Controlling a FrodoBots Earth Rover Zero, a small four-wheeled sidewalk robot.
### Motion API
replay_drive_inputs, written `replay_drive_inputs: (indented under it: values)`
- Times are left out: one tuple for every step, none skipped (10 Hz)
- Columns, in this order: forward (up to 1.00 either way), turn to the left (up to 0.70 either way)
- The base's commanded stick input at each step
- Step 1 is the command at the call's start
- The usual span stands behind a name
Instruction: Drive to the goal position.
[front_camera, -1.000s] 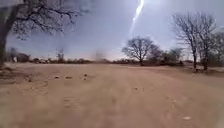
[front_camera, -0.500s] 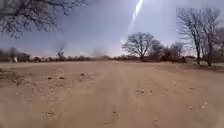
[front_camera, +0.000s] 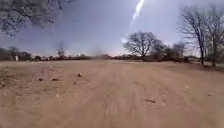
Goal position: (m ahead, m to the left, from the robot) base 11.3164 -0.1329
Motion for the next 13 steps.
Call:
replay_drive_inputs:
  values:
    - [1.0, 0.0]
    - [1.0, 0.0]
    - [1.0, 0.0]
    - [1.0, 0.0]
    - [1.0, 0.0]
    - [1.0, 0.0]
    - [1.0, 0.0]
    - [1.0, 0.0]
    - [1.0, 0.0]
    - [1.0, 0.0]
    - [1.0, 0.0]
    - [1.0, 0.0]
    - [1.0, 0.0]
